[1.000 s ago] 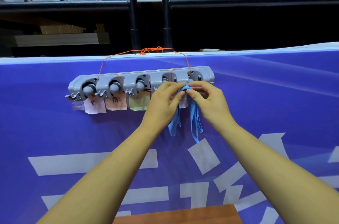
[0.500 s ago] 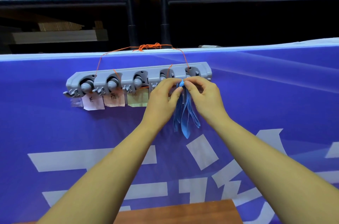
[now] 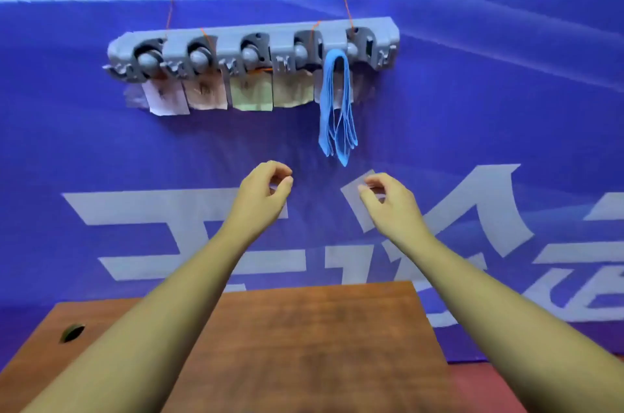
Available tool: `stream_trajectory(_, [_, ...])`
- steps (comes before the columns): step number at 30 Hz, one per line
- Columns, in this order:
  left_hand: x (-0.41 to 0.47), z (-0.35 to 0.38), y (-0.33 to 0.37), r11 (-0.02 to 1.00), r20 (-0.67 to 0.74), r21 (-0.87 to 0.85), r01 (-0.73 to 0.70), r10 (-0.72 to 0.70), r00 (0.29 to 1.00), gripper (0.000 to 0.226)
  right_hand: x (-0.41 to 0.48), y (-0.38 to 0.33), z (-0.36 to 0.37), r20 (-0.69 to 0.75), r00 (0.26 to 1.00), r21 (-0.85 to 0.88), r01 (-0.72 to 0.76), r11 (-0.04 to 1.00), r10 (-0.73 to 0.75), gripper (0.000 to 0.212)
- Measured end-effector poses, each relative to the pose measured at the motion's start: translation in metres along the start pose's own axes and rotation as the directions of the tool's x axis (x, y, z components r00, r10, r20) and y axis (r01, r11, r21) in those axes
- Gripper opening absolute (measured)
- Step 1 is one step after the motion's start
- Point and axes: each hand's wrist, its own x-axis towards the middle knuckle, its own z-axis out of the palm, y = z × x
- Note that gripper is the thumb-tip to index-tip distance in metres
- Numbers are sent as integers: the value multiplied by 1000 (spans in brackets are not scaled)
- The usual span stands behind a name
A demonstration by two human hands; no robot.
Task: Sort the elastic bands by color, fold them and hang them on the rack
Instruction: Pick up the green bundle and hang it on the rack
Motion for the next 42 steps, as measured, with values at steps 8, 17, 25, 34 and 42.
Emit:
stream_trajectory(8, [-129, 59, -104, 930, 258, 170, 327, -362, 896, 6, -96, 96, 76, 277, 938, -170, -167, 971, 209, 35])
stream_trajectory(17, [-261, 129, -151, 850, 536, 249, 465, -521, 665, 14, -228, 188, 104, 478, 772, -394, -237, 888, 418, 27])
stream_trajectory(25, [-329, 194, -152, 850, 717, 237, 471, -480, 505, 23, -299, 245, 113, 604, 606, -517, -196, 833, 517, 43])
stream_trajectory(34, [-367, 241, -163, 843, 788, 200, 499, -441, 430, 48, -322, 275, 135, 615, 603, -531, -158, 832, 508, 59])
stream_trajectory(42, [-378, 268, -177, 856, 740, 231, 463, -463, 488, 34, -331, 303, 142, 596, 628, -558, -124, 820, 500, 52])
